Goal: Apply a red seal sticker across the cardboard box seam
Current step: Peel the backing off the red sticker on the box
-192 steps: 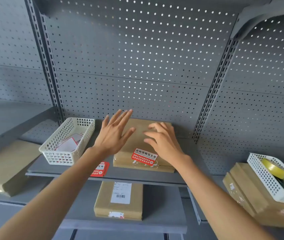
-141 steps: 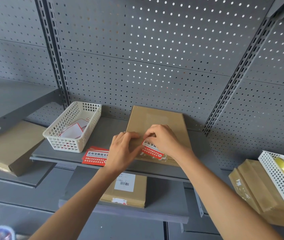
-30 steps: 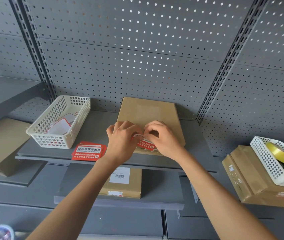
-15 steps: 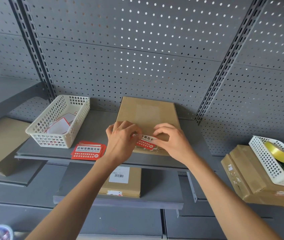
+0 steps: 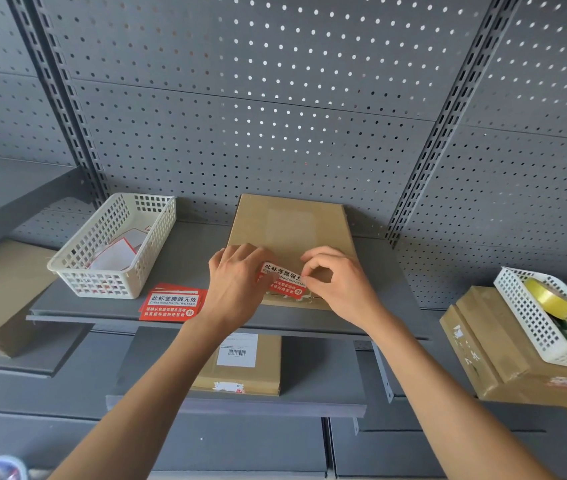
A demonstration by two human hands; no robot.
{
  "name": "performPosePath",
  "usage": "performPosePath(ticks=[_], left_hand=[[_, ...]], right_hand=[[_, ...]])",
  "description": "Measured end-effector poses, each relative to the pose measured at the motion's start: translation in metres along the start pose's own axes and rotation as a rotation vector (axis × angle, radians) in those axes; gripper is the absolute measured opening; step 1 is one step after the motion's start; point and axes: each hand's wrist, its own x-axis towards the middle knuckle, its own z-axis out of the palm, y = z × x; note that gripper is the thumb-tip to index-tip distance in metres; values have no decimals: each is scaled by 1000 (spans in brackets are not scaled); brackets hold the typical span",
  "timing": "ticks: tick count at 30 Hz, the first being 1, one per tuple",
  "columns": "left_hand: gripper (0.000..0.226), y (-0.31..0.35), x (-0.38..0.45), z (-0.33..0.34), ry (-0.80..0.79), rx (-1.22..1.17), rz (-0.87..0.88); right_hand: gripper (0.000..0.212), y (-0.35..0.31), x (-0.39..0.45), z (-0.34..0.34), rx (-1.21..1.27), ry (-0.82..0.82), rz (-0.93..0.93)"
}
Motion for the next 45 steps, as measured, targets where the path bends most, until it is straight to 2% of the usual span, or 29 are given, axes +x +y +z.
performPosePath(ticks=[3,12,16,18,21,24,27,29,31,35,42,45], left_hand=[[3,-1,0,1,13,12,8],[15,-2,-4,5,26,-5,27],[6,-3,-3,6,34,-9,25],[6,-3,-4,8,36,-13,27],[9,-3,-5,7,52,-38,40],[10,-6,-7,3,68,-52,93],[24,-10,-12,0,67,-63,148],[34,-11,-13,-6,61,-214,49],[37,-14,-12,-11,60,-264,0],[24,-18,-16,-10,108,-68,182],[8,-26,-16,-1,167,-12,248],[9,-30,-17,2,161,-8,265]], right_hand=[[13,0,0,0,8,-3,3],[9,-1,-1,-1,24,-13,27],[36,-5,1,-1,107,-2,96],[40,-10,5,3,25,-33,77],[28,-18,16,20,-110,-57,-53],[9,-22,22,32,-70,-16,-86],[5,-19,21,34,28,33,-61],[5,-18,20,33,59,39,-48],[5,-16,19,33,65,44,-60],[5,-18,18,31,91,40,-63],[6,-16,18,32,128,41,-50],[6,-15,18,30,125,31,-51]])
